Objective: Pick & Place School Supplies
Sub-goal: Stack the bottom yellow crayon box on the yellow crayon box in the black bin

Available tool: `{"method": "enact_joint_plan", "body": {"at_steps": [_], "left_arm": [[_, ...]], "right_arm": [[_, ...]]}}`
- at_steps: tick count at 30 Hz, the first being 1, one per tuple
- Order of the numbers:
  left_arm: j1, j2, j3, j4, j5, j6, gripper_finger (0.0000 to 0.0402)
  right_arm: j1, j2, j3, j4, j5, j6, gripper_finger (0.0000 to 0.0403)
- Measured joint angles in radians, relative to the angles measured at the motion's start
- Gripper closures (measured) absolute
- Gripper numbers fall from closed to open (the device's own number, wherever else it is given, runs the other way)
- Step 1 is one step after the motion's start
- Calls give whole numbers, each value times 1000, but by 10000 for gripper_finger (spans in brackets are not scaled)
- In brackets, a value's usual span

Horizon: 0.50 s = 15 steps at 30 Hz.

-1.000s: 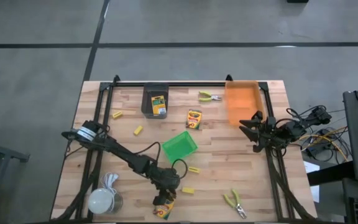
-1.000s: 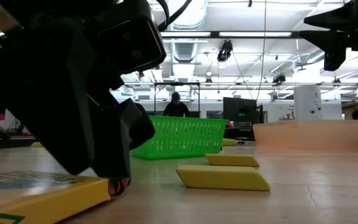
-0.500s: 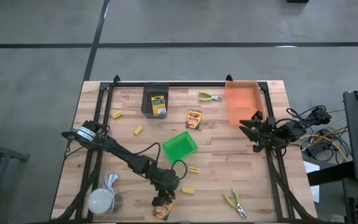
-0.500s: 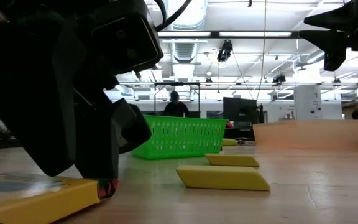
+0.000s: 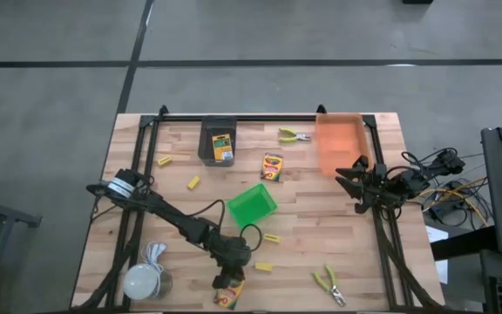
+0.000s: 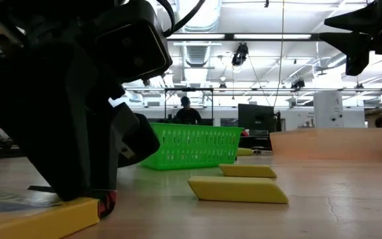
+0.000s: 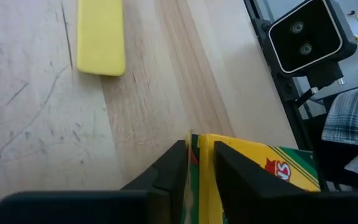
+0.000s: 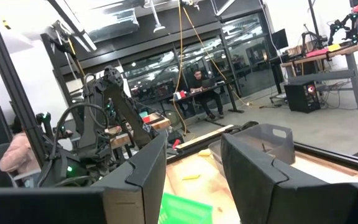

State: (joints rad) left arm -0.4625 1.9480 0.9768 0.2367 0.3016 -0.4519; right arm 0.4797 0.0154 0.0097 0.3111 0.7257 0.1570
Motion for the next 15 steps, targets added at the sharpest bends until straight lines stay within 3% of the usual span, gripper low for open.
{"method": "enact_joint_plan", "body": {"at_steps": [15], "left_arm": [[0,1,0,0,2,6,396]], "right_arm": [[0,0,0,0,0,0,255]]}}
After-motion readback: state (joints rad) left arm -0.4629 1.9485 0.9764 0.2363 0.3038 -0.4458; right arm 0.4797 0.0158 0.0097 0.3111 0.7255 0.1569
